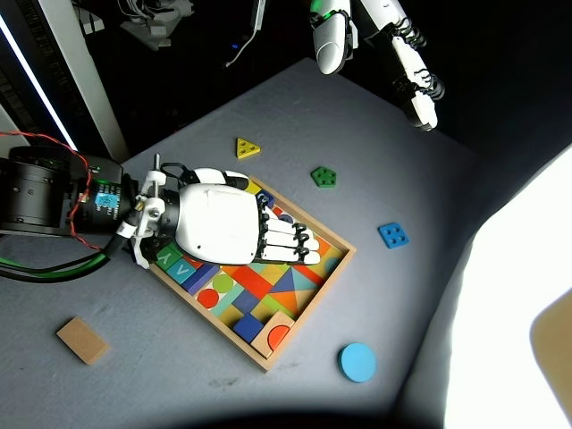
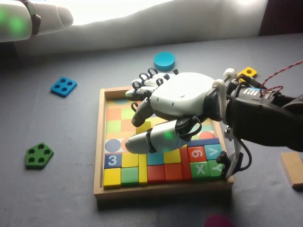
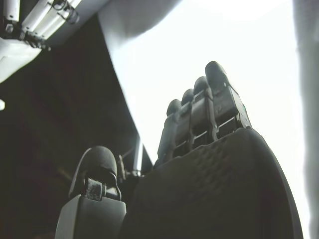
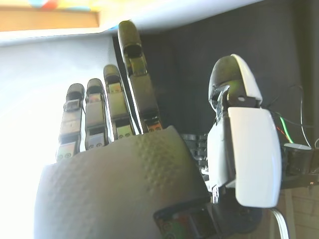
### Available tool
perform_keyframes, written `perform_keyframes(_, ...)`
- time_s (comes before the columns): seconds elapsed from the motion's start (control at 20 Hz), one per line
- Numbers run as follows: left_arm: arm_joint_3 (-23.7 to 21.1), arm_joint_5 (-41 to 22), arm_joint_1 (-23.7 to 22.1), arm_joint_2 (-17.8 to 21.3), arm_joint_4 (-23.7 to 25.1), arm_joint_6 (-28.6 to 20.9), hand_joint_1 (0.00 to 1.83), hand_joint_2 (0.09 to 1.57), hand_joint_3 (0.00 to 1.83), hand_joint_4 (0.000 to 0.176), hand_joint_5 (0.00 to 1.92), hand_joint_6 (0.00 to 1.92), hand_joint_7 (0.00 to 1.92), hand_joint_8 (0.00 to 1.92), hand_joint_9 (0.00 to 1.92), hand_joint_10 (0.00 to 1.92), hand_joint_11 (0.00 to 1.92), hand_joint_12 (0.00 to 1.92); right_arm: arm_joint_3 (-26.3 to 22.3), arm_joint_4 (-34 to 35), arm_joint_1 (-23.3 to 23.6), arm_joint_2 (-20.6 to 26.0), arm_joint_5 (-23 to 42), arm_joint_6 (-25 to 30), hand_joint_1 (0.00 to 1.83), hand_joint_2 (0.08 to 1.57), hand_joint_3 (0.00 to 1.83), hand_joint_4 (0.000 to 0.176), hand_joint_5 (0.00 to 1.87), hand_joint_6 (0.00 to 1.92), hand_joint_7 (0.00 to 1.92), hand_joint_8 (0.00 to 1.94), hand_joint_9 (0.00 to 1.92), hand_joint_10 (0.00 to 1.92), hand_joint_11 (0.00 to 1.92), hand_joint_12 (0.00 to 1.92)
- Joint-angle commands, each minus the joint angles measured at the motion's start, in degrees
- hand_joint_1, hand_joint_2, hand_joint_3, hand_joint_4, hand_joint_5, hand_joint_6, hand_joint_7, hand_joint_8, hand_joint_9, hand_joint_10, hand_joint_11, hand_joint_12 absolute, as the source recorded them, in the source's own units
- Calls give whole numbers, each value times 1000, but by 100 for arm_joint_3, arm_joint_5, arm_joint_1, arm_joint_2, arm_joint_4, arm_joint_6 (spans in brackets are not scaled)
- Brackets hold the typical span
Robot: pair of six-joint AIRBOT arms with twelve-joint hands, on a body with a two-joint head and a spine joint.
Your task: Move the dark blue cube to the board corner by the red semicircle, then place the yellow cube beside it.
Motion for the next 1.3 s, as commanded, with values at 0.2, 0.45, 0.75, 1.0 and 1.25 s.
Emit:
perform_keyframes(0.2,38,-159,-80,-13,58,-6,0,1309,2,0,37,1,23,1,44,2,0,353,29,-31,-97,11,514,0,0,1157,3,0,664,71,139,6,0,0,0,0)
perform_keyframes(0.45,22,-159,-80,-13,58,-1,0,1309,2,0,46,3,27,2,48,3,0,370,79,-32,-131,90,513,-86,0,1159,3,0,674,75,138,3,0,0,0,0)
perform_keyframes(0.75,23,-159,-81,-12,58,-1,0,1310,1,0,61,10,42,7,52,1,0,399,217,-31,-150,218,522,-92,0,1158,2,0,676,74,131,3,0,0,0,0)
perform_keyframes(1.0,25,-159,-81,-12,58,-1,0,1308,1,0,58,9,49,6,62,2,0,431,326,-31,-194,332,525,-89,0,1158,2,0,654,64,134,6,0,0,0,0)
perform_keyframes(1.25,28,-159,-80,-12,58,-1,0,1311,0,0,79,2,61,2,63,1,0,421,523,-31,-252,404,564,-18,0,1174,9,0,655,63,125,1,0,0,0,0)
